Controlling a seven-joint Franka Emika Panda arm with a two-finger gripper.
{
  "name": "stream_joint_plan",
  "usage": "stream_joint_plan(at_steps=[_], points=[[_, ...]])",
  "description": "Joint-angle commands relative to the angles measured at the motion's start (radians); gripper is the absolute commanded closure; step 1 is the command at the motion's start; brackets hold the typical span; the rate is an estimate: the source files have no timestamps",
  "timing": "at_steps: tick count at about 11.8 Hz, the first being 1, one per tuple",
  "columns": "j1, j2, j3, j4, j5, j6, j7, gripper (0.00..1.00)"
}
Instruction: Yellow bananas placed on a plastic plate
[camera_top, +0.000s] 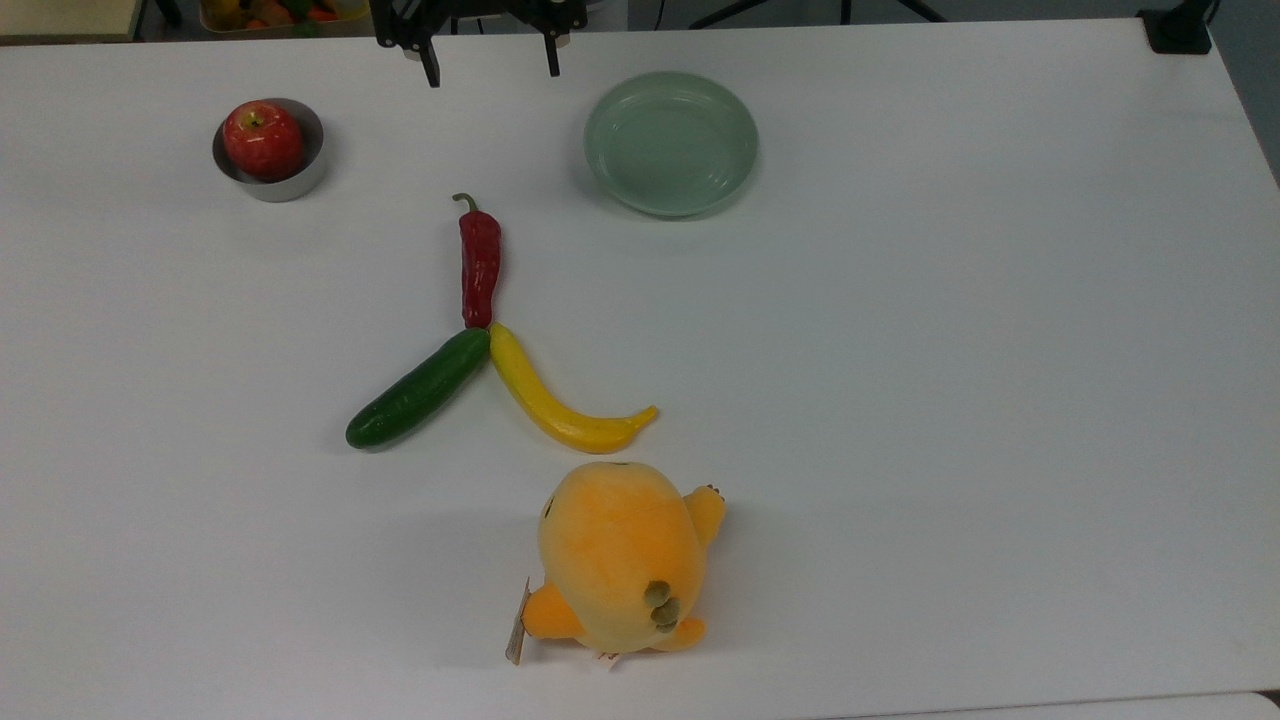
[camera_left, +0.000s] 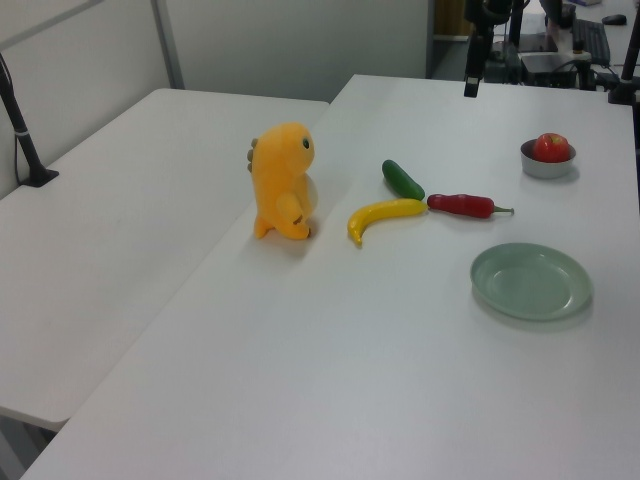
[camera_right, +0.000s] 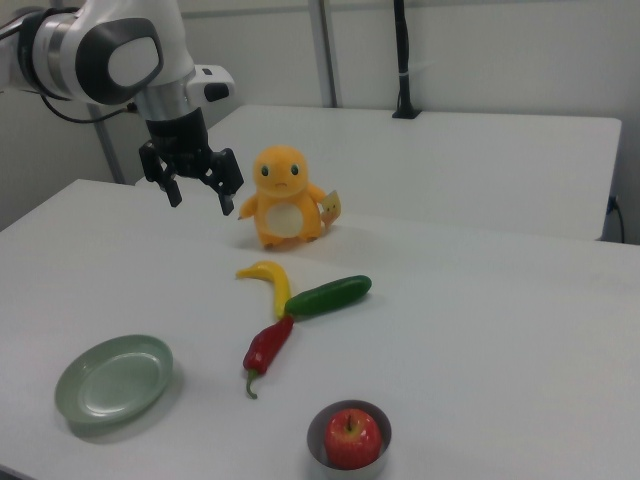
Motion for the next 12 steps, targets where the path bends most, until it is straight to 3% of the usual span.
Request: stream_joint_plan(at_steps=[1, 5, 8, 12], points=[[0.003, -0.003, -0.009, -0.021, -0.003, 0.023, -0.03, 0.0], [0.003, 0.06, -0.008, -0.013, 0.0, 0.114, -0.119, 0.0], [-0.012, 0.138, -0.008, 0.014, 0.003, 0.227, -0.342, 0.0], [-0.012, 0.282, 0.015, 0.051, -0.009, 0.376, -0.371, 0.0]])
